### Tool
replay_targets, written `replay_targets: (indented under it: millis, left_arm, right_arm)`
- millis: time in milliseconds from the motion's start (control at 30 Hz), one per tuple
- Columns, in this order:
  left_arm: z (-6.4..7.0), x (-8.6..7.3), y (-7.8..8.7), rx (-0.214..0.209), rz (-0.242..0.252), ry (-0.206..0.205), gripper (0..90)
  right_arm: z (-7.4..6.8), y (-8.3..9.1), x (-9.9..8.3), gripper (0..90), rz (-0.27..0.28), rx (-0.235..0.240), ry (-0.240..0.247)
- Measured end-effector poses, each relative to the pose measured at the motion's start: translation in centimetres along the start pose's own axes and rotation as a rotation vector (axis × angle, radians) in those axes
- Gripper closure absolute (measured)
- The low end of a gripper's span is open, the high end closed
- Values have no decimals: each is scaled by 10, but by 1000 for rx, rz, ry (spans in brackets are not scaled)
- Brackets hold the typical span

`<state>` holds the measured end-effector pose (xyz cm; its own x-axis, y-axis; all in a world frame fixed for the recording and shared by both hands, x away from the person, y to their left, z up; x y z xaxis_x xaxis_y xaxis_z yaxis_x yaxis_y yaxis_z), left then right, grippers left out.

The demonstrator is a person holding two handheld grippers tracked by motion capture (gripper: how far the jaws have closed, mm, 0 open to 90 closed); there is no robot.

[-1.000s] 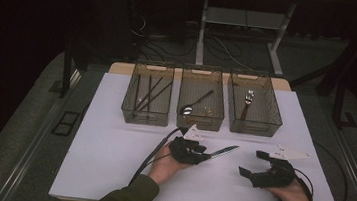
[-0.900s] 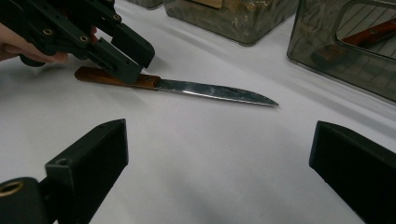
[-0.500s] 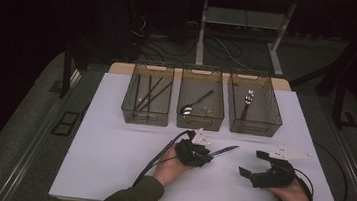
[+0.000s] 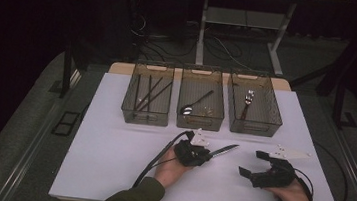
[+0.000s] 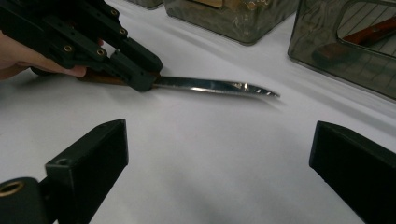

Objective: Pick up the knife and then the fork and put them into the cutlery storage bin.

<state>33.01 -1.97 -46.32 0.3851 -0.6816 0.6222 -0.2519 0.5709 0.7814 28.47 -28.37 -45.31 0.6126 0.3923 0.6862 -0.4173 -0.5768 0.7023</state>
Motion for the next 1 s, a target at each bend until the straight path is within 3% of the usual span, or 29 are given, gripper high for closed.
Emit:
replay_targets:
  millis: [233,400,433,567,1000]
  left_arm:
    - [-1,5,28,21,107,36,766]
    - [-1,5,48,36,162,47,766]
    - [-1,4,52,38,167,47,766]
    - [1,2,61,62,183,44,766]
    - [-1,-2,72,100,217,60,765]
  right_arm:
    - [-3,2,5,61,6,25,-32]
    - [-8,2,20,92,27,56,-59]
    - [-10,2,24,140,32,63,-58]
    - [-16,-6,40,161,63,91,-75]
    - [-27,-37,75,338,143,248,-198]
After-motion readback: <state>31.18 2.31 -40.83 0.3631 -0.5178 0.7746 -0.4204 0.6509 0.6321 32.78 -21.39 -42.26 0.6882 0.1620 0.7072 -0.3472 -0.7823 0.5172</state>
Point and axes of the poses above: each handheld gripper's, and its own axes: y roughly backward along the jaws, x roughly out of its top, z roughly to its right, the point moved 2 cm from there along -y, roughly forward along the jaws, and after that the axes turned 11 degrees about -z, right-handed, at the moved point
